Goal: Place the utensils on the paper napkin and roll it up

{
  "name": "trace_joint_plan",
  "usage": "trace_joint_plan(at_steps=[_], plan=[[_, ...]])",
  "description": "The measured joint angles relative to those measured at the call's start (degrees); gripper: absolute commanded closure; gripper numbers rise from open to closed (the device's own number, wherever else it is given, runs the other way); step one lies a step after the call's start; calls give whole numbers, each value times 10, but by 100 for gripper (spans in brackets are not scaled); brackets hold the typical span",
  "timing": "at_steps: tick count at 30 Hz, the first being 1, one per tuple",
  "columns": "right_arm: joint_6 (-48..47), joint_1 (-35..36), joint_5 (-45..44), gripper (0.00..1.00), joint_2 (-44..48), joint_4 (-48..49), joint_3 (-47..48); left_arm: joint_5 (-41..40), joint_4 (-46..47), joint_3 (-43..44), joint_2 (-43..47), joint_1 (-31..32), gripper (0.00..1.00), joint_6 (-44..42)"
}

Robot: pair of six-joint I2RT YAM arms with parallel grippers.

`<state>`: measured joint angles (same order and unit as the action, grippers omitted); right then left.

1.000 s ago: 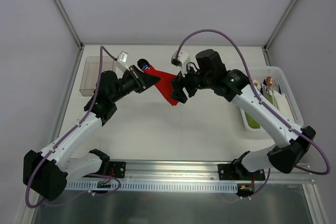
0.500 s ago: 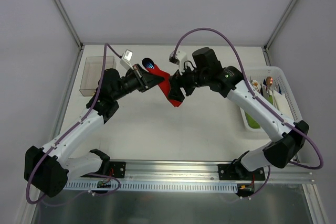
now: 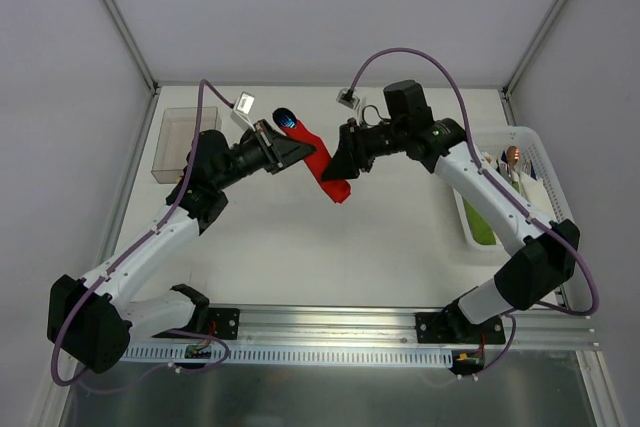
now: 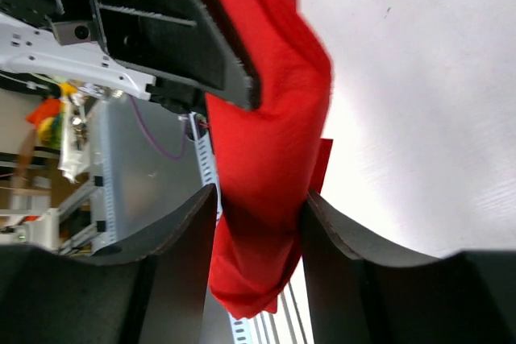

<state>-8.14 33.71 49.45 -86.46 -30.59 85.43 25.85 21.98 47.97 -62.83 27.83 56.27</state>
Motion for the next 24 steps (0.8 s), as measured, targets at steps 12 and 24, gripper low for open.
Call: trace_joint_plan(at_steps=[12, 24], plan=[[113, -36, 129, 60, -27, 94, -47, 9, 15, 0, -3, 0, 100, 1], [123, -35, 146, 75, -27, 109, -55, 12, 17, 0, -9, 3, 100, 1]])
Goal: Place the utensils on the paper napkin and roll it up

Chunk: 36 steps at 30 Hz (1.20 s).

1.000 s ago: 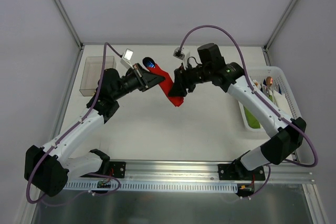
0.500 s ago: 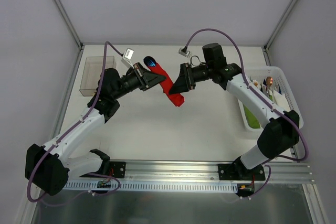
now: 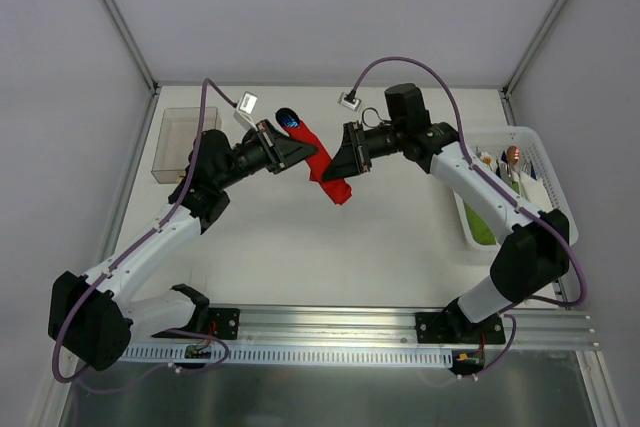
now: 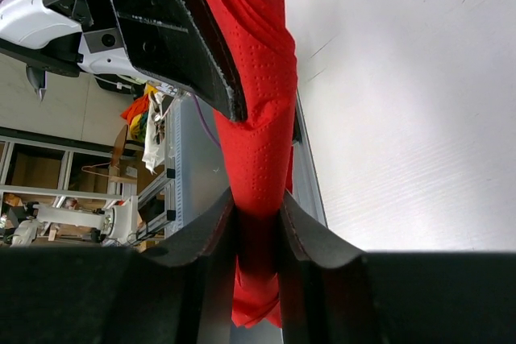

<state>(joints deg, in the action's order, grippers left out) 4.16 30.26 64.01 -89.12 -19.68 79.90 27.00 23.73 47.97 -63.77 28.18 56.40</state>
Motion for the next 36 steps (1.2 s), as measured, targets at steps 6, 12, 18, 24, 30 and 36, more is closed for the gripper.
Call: trace_joint_plan(at_steps=[6, 12, 18, 24, 30, 36], plan=[[-2, 0, 4, 100, 0, 0, 0, 10, -2, 9, -10, 0, 97, 0], [5, 0, -8, 100, 1, -2, 0, 7, -28, 22, -10, 0, 44, -37], [12, -13, -31, 100, 17, -5, -2, -8, -74, 32, 19, -12, 21, -83], [32, -26, -36, 100, 35, 8, -2, -2, -57, 25, 43, -32, 22, -88], [56, -27, -34, 100, 43, 26, -3, 31, -8, -14, 20, -30, 23, -52], [75, -27, -33, 100, 49, 50, -19, 55, 41, -20, -3, -18, 33, -26]])
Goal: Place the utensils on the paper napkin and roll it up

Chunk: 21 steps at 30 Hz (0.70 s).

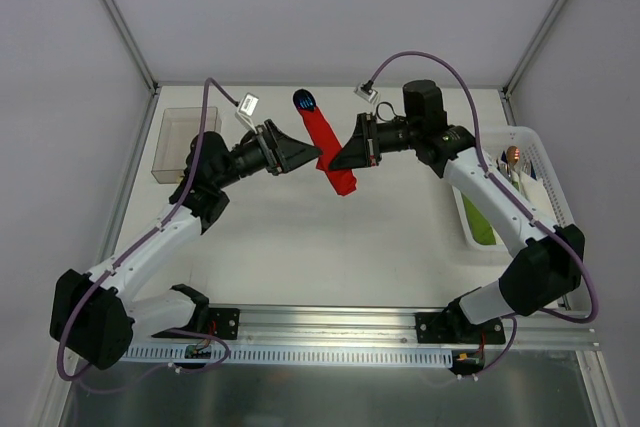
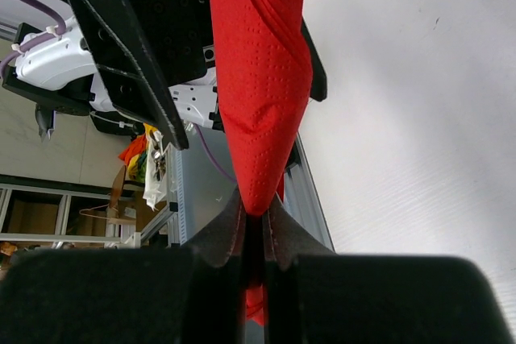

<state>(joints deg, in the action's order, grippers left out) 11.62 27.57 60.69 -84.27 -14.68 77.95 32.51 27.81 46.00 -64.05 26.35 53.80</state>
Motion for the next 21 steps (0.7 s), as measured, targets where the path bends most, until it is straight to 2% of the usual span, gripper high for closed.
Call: trace_joint_plan(at_steps=[6, 11, 16, 18, 19, 21], plan=[[5, 0, 0, 100, 0, 5, -7, 27, 79, 0, -26, 6, 46, 36], [8, 0, 0, 100, 0, 11, -8, 45, 131, -6, -51, 7, 46, 69], [9, 0, 0, 100, 0, 13, -8, 47, 140, -8, -57, 11, 49, 79], [9, 0, 0, 100, 0, 13, -8, 48, 140, -8, -57, 11, 58, 83], [9, 0, 0, 100, 0, 13, -8, 48, 140, -8, -57, 11, 58, 83], [9, 0, 0, 100, 0, 13, -8, 49, 141, -8, -57, 11, 67, 85]])
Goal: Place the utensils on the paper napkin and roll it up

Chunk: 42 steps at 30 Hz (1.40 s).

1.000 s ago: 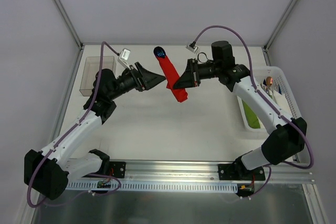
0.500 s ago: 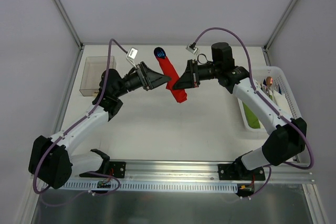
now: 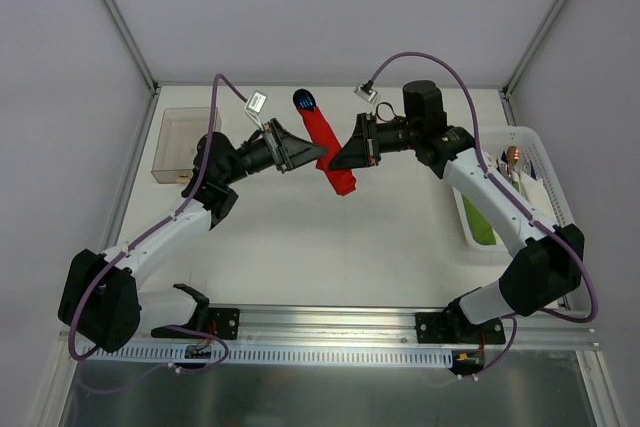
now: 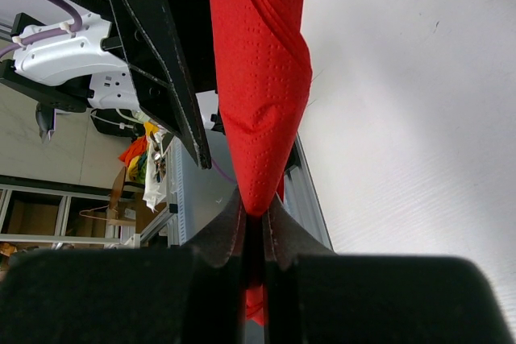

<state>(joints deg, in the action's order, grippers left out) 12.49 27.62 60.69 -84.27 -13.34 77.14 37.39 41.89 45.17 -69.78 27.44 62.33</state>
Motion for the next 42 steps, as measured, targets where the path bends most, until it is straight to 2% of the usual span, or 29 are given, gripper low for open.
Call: trace_joint_plan(at_steps=[5, 12, 15, 19, 23, 24, 25, 26, 29, 32, 33, 34, 38, 42], plan=[[0, 0, 0, 100, 0, 1, 0, 3, 4, 0, 0, 0, 69, 0], [-1, 0, 0, 100, 0, 1, 0, 12, 9, 0, -3, 0, 64, 1], [-1, 0, 0, 100, 0, 1, 0, 12, 8, 0, -4, 1, 66, 1], [0, 0, 0, 100, 0, 1, 0, 16, 8, 0, -9, 4, 71, 1], [-1, 0, 0, 100, 0, 0, 0, 17, 7, 0, -17, 4, 86, 2], [-1, 0, -1, 100, -1, 0, 0, 17, 8, 0, -17, 4, 96, 3], [-1, 0, -1, 100, -2, 0, 0, 18, 9, 0, -17, 4, 100, 3], [-1, 0, -1, 100, -2, -2, 0, 19, 11, 0, -17, 5, 100, 2], [-4, 0, 1, 90, -4, -6, 0, 19, 10, 0, -17, 6, 100, 0], [-17, 0, 0, 70, -5, -16, 1, 19, 3, 0, -17, 7, 100, -3], [-24, 0, 0, 60, -5, -22, 2, 22, -1, 0, -17, 7, 100, -4], [-30, 0, 0, 56, -6, -29, 4, 24, -5, 0, -17, 7, 100, -5], [-59, -4, -2, 53, -11, -62, 23, 31, -20, 1, -17, 7, 100, -17], [-73, -8, -2, 57, -20, -79, 47, 34, -28, 3, -17, 8, 100, -26]])
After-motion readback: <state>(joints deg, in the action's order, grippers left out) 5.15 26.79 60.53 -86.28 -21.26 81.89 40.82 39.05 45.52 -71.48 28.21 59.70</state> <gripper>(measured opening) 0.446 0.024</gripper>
